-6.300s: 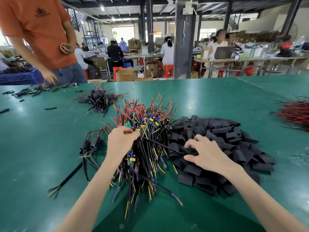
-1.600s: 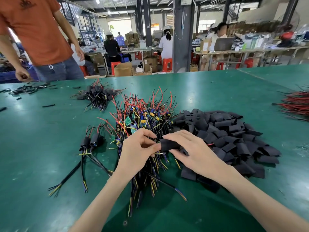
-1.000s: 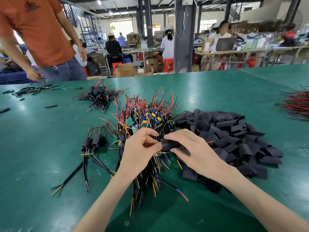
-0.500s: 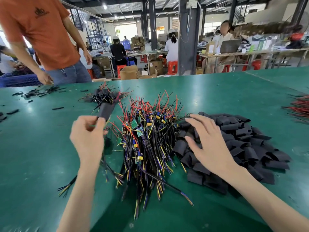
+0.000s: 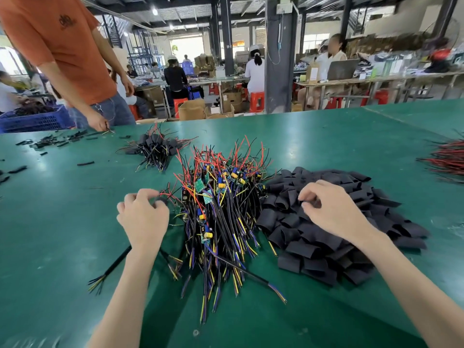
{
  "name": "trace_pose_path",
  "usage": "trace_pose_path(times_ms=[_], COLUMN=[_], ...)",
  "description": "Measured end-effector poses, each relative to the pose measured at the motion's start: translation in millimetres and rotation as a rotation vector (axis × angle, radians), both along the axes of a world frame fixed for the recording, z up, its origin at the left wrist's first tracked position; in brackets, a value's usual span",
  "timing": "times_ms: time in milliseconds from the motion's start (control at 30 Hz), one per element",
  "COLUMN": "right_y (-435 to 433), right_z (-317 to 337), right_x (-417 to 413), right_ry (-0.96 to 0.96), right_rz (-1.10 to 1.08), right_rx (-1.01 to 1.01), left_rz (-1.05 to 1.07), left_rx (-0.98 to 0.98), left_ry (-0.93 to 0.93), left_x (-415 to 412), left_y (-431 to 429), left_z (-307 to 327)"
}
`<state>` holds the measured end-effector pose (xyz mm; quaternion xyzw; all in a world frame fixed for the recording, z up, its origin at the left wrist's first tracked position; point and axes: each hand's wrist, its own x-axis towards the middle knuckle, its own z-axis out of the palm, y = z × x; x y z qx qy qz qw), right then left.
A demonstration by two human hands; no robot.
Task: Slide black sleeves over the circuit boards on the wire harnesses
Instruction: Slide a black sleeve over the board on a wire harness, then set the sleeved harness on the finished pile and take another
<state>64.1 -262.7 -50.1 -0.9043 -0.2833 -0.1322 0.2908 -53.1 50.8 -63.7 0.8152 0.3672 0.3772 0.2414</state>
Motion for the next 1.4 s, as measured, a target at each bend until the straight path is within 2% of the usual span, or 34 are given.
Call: trace_pose_path(times_ms=[133, 200, 333, 500, 633, 800, 933, 1067, 1200, 1300, 1400], right_y=[-12, -12, -2, 1, 2, -1, 0, 1, 1, 1, -1], right_z=[12, 12, 0, -8, -9, -10, -13, -12, -11, -12, -9], right_x=[-4, -9, -9, -2, 1, 0, -2, -3, -2, -2, -1], right_ry=[0.484, 0.566, 0.4, 0.294, 0.034, 0.067, 0.076, 0.076, 0.132, 0.15, 0.226], right_rz=[0.407, 0.532, 0.466, 0.282, 0.075, 0.018, 0.031, 0.056, 0.107, 0.126, 0.146], right_rx=[-0.178, -0.275, -0.394, -0.301, -0.46, -0.45, -0.537, -0.494, -0.521, -0.546, -0.474], left_rz=[-0.276, -0.367, -0.412, -0.275, -0.235, -0.233, -0.311, -0.472, -0.581, -0.637, -0.744], left_rx=[0.137, 0.223, 0.279, 0.259, 0.188, 0.082, -0.007, -0.13, -0.351, -0.487, -0.446], left_ry=[-0.151, -0.136, -0.079, 0.163, 0.285, 0.256, 0.164, 0.048, -0.212, -0.522, -0.719], left_x=[10, 18, 42, 72, 81, 78, 76, 72, 65, 55, 44], left_y=[-34, -51, -70, -73, -72, -73, -73, -75, -82, -86, -88], left_z=[10, 13, 19, 28, 39, 55, 63, 71, 91, 114, 137])
